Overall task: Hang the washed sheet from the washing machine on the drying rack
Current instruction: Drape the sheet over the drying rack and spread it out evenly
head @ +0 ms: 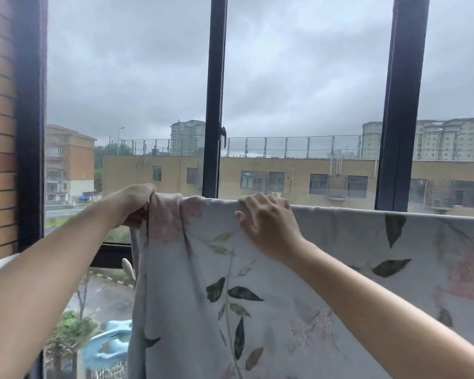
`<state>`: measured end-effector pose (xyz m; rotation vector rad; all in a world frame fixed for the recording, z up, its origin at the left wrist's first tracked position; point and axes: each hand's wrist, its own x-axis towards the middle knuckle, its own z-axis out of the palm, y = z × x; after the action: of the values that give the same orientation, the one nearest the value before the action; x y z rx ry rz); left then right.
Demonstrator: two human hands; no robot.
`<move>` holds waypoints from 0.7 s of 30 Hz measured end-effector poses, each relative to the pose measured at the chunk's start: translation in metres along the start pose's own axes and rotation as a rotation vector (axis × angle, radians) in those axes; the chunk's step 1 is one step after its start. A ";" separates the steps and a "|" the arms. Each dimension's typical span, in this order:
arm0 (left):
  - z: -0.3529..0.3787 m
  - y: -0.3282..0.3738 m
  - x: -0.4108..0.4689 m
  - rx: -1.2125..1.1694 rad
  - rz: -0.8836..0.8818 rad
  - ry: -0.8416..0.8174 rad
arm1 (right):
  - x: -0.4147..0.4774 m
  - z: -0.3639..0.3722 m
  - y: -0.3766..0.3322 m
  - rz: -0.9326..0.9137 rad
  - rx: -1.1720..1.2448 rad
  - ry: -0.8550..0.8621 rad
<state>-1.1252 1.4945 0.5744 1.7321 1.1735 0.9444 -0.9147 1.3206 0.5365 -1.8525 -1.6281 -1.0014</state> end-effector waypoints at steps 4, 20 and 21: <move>-0.042 -0.027 0.014 -0.225 0.068 0.020 | 0.023 0.014 -0.028 0.061 0.055 0.041; -0.181 -0.061 0.067 0.012 0.208 0.273 | 0.039 0.041 -0.071 0.138 -0.044 0.121; -0.184 -0.060 0.067 0.030 0.199 0.173 | 0.039 0.044 -0.075 0.143 -0.068 0.135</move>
<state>-1.2921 1.6112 0.5987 1.8461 1.1433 1.2226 -0.9776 1.3920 0.5314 -1.8727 -1.3794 -1.1050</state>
